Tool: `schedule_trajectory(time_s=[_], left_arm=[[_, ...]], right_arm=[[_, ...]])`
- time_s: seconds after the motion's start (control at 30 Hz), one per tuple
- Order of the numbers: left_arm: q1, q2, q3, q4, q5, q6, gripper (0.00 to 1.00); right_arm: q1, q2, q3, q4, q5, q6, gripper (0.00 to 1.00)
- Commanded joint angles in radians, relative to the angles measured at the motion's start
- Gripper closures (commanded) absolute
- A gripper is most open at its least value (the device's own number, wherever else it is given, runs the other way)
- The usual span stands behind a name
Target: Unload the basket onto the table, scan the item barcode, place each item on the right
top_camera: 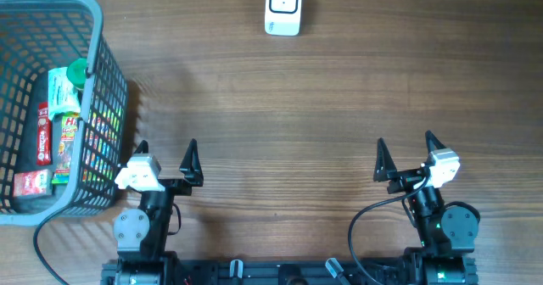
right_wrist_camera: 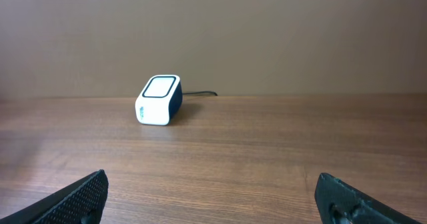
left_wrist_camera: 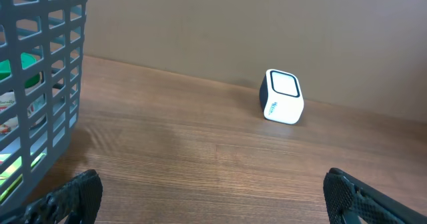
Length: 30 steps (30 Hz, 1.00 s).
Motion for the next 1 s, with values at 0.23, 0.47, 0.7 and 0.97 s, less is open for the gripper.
schedule_trajectory(time_s=[0.23, 0.47, 0.7, 0.97], left_arm=[[0.007, 0.002, -0.006, -0.002, 0.016, 0.015, 0.00], [0.007, 0.010, -0.002, -0.004, 0.034, 0.008, 0.00], [0.007, 0.082, 0.111, -0.025, 0.168, 0.008, 0.00], [0.007, 0.371, 0.452, -0.198, 0.207, 0.017, 0.00]], right_arm=[[0.005, 0.007, -0.001, 0.002, 0.018, -0.009, 0.00], [0.005, 0.007, -0.001, 0.003, 0.018, -0.010, 0.00], [0.005, 0.007, -0.001, 0.003, 0.018, -0.009, 0.00], [0.005, 0.007, -0.001, 0.002, 0.018, -0.009, 0.00]])
